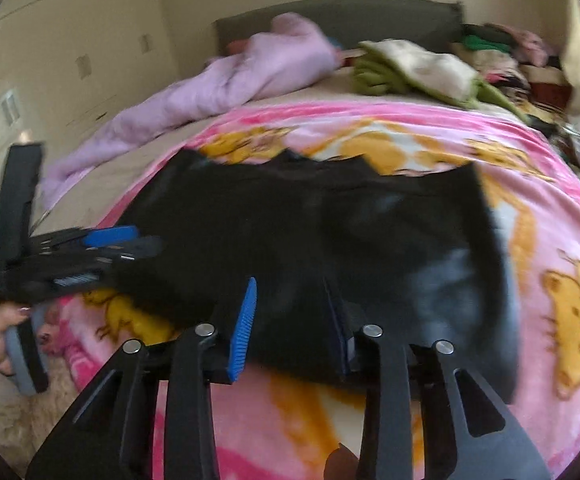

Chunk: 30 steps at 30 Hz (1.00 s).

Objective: Fold large clothes

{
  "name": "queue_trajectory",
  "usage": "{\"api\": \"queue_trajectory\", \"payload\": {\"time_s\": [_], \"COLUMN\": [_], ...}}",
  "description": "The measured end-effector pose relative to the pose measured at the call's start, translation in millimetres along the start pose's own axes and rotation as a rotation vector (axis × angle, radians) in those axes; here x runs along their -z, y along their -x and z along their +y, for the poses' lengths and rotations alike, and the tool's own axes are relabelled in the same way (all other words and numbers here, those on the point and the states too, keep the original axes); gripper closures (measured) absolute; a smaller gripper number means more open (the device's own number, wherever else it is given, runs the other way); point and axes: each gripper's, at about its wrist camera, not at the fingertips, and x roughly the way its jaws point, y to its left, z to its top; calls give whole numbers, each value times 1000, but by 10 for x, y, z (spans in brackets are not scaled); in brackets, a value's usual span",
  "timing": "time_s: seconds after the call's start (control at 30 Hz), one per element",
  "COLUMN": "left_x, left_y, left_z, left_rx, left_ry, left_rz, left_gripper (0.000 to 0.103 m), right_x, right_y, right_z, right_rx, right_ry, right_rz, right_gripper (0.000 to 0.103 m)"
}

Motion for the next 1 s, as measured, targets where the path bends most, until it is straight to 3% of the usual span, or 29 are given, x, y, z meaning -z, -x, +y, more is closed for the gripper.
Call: {"api": "queue_trajectory", "payload": {"time_s": [0.13, 0.33, 0.5, 0.6, 0.73, 0.87, 0.93, 1.0], "left_x": [105, 174, 190, 176, 121, 93, 102, 104], "left_y": [-182, -260, -160, -11, 152, 195, 180, 142], "left_z": [6, 16, -21, 3, 45, -101, -173, -279], "left_rx": [-10, -4, 2, 10, 26, 71, 120, 184], "left_ry": [-10, -20, -20, -5, 15, -10, -19, -30], "left_rz": [43, 38, -22, -83, -142, -135, -115, -87], "left_gripper": [51, 50, 49, 49, 49, 50, 63, 87], "right_x": [53, 264, 290, 190, -45, -420, -609, -772], "right_y": [-202, -574, -663, -582, -281, -289, -349, -422], "right_z": [150, 143, 145, 82, -14, -129, -173, -220], "right_rx": [-3, 23, 35, -18, -60, -34, -23, -28], "right_ry": [36, 4, -7, -40, -71, -73, -67, -70], "right_rz": [61, 196, 196, 186, 74, 28, 14, 11], "right_gripper": [76, 77, 77, 77, 78, 79, 84, 87]}}
